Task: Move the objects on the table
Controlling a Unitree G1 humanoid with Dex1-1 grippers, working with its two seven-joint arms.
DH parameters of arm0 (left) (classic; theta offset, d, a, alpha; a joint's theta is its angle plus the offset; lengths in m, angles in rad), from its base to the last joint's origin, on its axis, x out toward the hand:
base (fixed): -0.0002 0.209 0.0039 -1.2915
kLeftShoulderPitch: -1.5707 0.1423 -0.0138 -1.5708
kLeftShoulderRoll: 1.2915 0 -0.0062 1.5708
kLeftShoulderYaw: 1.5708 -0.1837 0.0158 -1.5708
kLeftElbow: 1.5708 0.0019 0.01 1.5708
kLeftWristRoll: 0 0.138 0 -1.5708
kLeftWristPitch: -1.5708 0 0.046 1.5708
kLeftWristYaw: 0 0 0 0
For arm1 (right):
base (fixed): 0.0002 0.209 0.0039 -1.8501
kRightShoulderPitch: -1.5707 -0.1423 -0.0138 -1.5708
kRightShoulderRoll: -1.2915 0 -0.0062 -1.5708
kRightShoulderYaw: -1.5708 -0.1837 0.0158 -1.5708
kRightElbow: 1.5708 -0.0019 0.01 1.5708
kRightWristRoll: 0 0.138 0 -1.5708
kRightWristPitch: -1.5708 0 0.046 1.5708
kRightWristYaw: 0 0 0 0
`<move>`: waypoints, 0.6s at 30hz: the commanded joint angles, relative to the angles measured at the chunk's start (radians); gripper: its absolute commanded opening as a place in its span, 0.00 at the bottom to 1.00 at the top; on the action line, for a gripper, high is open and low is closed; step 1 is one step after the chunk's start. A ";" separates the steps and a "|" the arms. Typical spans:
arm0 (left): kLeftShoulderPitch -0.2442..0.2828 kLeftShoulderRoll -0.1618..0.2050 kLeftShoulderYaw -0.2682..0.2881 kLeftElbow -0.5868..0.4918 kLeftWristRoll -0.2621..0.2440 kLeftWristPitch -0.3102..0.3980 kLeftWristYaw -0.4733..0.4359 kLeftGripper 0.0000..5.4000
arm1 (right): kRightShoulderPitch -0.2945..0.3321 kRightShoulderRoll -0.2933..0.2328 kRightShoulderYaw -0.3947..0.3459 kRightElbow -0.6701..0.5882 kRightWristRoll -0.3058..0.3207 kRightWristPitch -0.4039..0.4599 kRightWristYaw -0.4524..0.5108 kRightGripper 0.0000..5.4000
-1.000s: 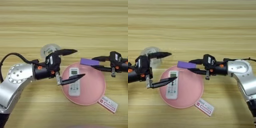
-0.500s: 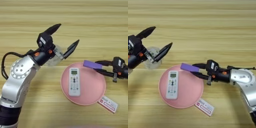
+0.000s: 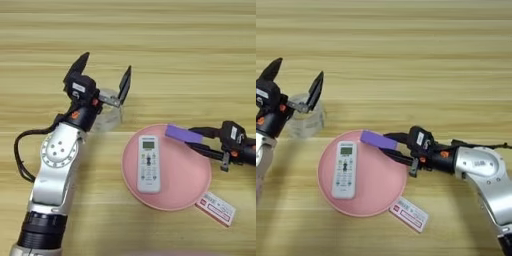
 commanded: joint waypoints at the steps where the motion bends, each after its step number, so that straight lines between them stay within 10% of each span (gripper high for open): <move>1: 0.004 -0.021 0.037 0.108 0.046 -0.121 0.064 1.00 | 0.013 0.003 0.020 0.033 -0.034 0.000 -0.012 0.26; 18: -0.021 -0.032 0.088 0.354 0.047 -0.370 0.107 1.00 | 0.014 0.027 0.035 0.121 -0.066 0.010 -0.047 0.26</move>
